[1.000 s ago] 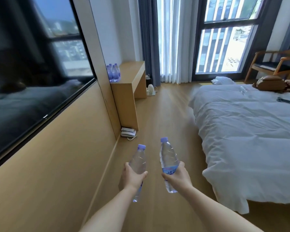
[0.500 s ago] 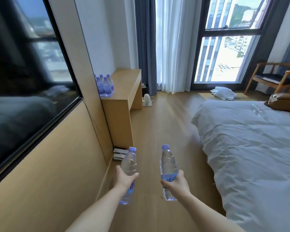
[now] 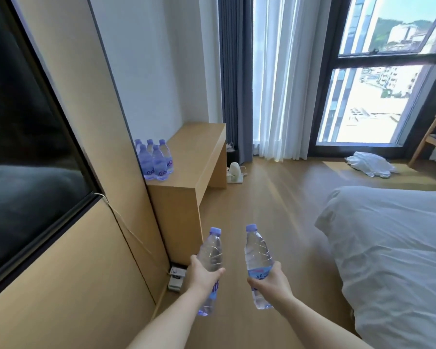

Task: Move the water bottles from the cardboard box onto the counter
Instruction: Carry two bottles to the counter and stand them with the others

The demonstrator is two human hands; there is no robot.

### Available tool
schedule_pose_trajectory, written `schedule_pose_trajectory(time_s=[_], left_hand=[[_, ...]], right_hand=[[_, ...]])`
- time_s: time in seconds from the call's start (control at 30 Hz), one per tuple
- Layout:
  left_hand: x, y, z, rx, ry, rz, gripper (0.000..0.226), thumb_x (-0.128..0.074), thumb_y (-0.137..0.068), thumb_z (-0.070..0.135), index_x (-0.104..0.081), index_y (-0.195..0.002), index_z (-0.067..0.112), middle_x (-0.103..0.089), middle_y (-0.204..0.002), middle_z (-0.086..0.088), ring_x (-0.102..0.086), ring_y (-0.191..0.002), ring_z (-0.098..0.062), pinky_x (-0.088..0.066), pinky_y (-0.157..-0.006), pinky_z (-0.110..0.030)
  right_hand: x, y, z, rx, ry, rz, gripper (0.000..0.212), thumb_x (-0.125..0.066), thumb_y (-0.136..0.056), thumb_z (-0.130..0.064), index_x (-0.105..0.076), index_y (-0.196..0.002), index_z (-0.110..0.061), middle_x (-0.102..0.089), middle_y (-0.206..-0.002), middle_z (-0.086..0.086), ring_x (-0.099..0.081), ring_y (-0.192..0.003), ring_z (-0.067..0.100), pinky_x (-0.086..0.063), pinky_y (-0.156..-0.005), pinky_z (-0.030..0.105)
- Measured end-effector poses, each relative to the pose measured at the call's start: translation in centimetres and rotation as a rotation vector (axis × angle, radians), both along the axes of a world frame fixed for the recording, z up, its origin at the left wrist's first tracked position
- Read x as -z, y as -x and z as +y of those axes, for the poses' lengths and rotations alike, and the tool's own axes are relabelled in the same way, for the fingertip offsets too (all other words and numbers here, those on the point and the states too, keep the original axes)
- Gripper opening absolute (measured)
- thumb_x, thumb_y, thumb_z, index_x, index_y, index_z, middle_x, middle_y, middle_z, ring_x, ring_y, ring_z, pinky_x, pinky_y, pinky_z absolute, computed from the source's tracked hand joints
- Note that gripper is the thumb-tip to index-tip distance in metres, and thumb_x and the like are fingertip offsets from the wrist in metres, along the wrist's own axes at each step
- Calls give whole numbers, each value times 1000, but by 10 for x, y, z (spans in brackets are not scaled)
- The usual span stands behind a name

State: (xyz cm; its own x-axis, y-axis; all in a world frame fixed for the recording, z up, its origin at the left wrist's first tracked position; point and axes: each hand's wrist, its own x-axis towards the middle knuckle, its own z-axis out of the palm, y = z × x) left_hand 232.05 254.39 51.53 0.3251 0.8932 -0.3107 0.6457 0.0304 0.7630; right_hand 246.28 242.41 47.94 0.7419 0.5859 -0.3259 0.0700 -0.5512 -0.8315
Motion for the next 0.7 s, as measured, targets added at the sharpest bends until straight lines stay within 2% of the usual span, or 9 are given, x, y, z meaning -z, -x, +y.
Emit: schedule_pose_trajectory(time_s=[0.07, 0.2, 0.3, 0.43, 0.6, 0.7], left_hand=[[-11, -32, 31, -51, 8, -50, 59, -78, -72, 43, -37, -106, 20, -60, -103, -2, -63, -92, -29, -55, -81, -43], [-21, -80, 85, -132, 20, -84, 56, -79, -73, 41, -38, -103, 17, -63, -102, -4, -62, -90, -25, -53, -81, -37], [-17, -117, 129, -148, 27, -85, 58, -80, -73, 40, -40, -106, 16, -63, -102, -4, -63, -92, -25, -53, -83, -38], [-6, -170, 197, -145, 39, -117, 58, -80, -74, 36, -39, -108, 15, -62, -107, -6, -62, -92, -23, -49, -75, -32], [-2, -237, 300, -145, 45, -147, 68, -80, -74, 37, -39, -121, 11, -59, -109, -5, -59, -95, -24, -49, -80, -31], [-8, -271, 363, -136, 29, -112, 71, -77, -74, 43, -36, -123, 14, -55, -100, 0, -57, -89, -22, -47, -75, -30]], right_hand=[[-11, -40, 33, -18, 7, -4, 49, -75, -65, -26, -38, -98, -19, -60, -89, -5, -59, -72, 5, -41, -50, 23], [-24, -94, 94, -54, 20, 9, 46, -74, -67, -24, -38, -95, -19, -59, -87, -5, -58, -72, 5, -39, -46, 22], [-21, -126, 141, -98, 0, 37, 47, -75, -65, -25, -39, -94, -20, -63, -89, -2, -62, -75, 9, -45, -51, 24], [-14, -170, 211, -136, -27, 56, 50, -78, -66, -23, -41, -99, -17, -64, -92, -1, -64, -79, 12, -53, -63, 28], [-19, -231, 310, -160, -60, 69, 52, -78, -66, -21, -41, -102, -15, -64, -91, 3, -67, -78, 18, -50, -53, 26], [-27, -268, 367, -161, -75, 66, 52, -77, -65, -19, -42, -103, -14, -65, -91, 5, -67, -78, 19, -55, -61, 31]])
